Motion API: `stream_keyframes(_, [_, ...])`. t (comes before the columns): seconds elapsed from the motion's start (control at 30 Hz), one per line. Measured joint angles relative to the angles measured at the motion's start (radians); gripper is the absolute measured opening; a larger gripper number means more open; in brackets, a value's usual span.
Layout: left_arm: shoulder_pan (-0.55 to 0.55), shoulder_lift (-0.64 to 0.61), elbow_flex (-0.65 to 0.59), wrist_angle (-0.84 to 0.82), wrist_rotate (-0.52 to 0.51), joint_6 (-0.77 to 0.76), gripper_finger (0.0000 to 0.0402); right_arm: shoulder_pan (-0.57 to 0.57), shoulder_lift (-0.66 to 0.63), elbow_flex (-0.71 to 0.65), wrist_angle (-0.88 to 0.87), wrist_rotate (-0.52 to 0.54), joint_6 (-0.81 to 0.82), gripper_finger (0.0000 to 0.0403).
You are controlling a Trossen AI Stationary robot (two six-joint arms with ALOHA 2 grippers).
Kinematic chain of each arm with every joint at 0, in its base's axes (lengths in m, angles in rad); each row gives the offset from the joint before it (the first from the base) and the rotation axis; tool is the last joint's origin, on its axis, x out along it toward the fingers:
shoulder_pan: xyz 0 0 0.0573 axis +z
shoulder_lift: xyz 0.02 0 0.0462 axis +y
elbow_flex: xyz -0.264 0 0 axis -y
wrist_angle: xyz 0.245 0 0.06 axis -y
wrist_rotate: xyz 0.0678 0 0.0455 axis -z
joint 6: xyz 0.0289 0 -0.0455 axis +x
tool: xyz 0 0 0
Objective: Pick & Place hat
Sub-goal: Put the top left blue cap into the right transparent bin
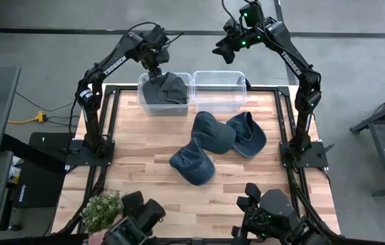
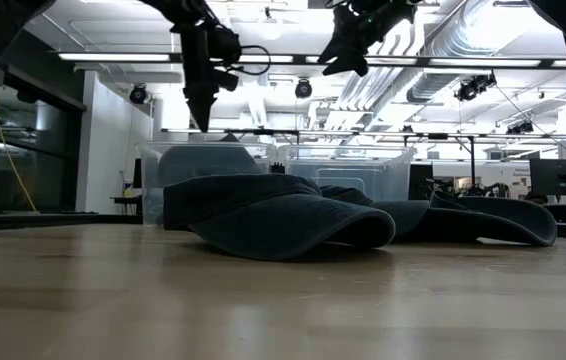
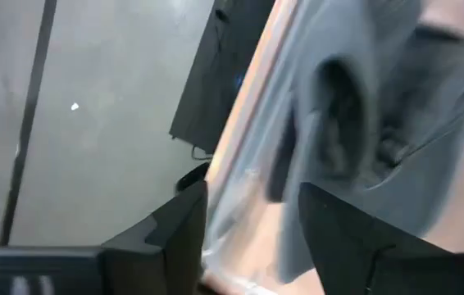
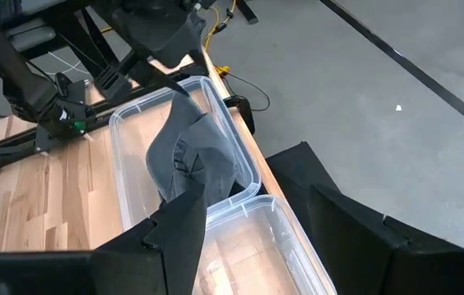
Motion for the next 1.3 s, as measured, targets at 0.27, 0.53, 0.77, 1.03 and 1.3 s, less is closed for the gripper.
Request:
stream_keyframes(0.27, [-0.096,0.0,0.001,-0.065,0.018,-0.109,0.0074,0.007,-0.002,0.0,-0.069,-0.001,-0.05,0.0209])
stream_keyframes(0.53, [-0.167,-0.027,0.001,-0.074,0.111,-0.22,0.0017,0.01,-0.05,0.0,-0.191,-0.011,-0.108,0.0208])
stream_keyframes(0.77, [-0.226,-0.119,-0.103,0.042,0.15,-0.275,0.0003,0.011,-0.076,0.0,-0.276,-0.066,-0.113,0.0208])
stream_keyframes(1.03, [-0.305,-0.282,-0.429,0.234,0.199,-0.376,0.0002,0.054,-0.204,-0.252,-0.228,-0.098,-0.102,0.0208])
stream_keyframes(1.3, [-0.473,-0.361,-0.578,0.324,0.202,-0.444,0.0001,0.164,-0.573,-0.864,0.207,0.001,0.105,0.0208])
